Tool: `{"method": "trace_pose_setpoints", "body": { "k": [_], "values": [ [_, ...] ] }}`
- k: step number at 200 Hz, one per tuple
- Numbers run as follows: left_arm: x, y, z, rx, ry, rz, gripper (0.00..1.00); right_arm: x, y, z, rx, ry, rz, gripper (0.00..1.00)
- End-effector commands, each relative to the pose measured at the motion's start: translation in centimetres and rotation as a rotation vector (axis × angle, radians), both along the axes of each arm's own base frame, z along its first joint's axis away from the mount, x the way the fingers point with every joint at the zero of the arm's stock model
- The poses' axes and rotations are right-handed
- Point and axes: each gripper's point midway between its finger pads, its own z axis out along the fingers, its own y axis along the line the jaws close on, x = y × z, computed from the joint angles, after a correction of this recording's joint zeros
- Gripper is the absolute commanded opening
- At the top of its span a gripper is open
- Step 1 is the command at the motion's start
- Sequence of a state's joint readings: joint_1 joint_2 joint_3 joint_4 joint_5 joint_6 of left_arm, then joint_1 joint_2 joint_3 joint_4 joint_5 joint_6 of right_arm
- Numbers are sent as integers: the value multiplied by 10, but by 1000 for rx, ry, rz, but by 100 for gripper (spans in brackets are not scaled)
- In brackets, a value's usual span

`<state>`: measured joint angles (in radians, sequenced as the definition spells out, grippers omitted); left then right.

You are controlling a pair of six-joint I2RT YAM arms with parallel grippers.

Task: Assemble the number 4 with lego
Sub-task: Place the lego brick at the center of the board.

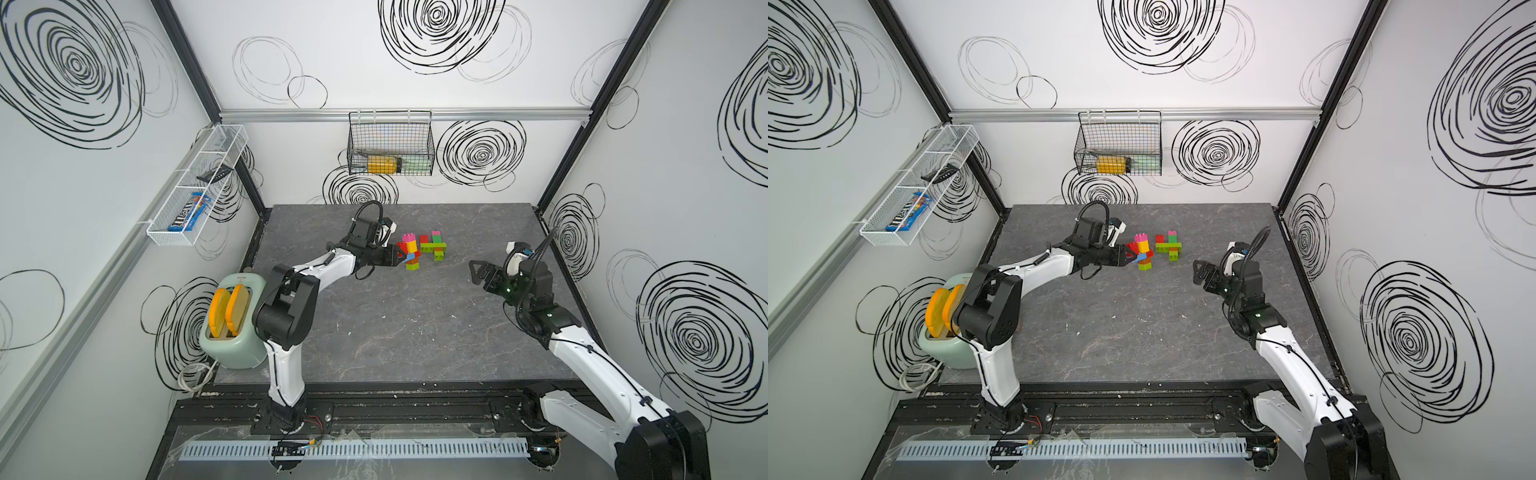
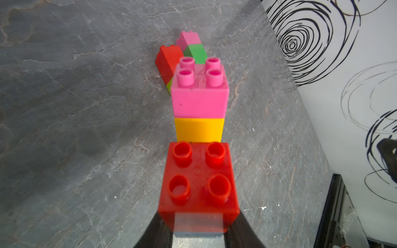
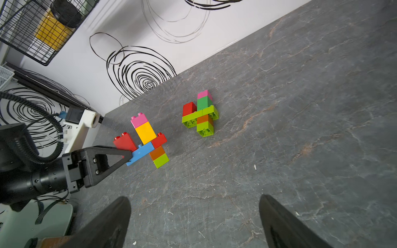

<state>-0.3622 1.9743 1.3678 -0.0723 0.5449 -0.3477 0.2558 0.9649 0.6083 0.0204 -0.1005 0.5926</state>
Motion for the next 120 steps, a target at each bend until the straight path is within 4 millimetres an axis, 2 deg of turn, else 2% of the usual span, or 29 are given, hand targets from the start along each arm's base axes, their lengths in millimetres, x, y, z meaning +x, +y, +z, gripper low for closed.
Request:
{"method": "trace_pose_setpoints", "body": {
  "k": [1, 51, 120],
  "values": [
    [7, 2, 6, -96, 69, -46, 0, -6, -3, 0, -5, 7, -4, 97],
    [29, 9, -13, -188, 193, -120, 0, -7, 2, -6, 4, 20, 25, 97],
    [63, 28, -34, -251, 270, -76, 3, -1, 16, -11, 17, 39, 94, 98]
  ]
}}
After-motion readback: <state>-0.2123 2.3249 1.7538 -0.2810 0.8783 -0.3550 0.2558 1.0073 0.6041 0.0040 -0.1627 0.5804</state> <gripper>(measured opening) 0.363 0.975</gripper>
